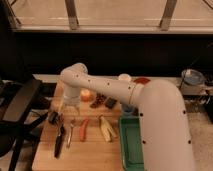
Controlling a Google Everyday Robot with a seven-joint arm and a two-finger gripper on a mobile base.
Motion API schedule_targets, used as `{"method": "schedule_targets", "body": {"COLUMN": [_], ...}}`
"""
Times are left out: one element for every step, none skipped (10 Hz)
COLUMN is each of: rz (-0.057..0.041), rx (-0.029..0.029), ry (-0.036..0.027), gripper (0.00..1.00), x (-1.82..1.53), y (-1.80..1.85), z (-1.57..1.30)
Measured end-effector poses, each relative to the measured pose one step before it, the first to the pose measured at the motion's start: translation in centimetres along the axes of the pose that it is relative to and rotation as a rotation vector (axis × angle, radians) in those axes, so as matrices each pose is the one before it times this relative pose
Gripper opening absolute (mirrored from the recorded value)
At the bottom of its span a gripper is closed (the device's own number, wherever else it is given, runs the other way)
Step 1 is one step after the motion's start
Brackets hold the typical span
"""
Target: Place fork in tray
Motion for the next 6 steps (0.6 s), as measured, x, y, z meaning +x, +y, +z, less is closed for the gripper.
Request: {"method": "schedule_targets", "body": {"rz": [0.00294,0.00251,0.0038,0.00952,0.00499,0.00716], "rx": [-0.01999,-0.0251,-0.01695,-0.02114,-0.02095,-0.02355], "ry": [-0.01721,-0.02359,-0.01352,-0.01998,-0.01876,-0.0232], "gripper": [0.66,0.66,0.66,0.66,0.66,0.66], "x": [0.319,0.234,0.12,0.163,0.084,0.072], "y": [0.308,0.348,0.276,0.534,0.255,0.226], "z": [1.171,1.141,0.421,0.592,0.661,0.858]}}
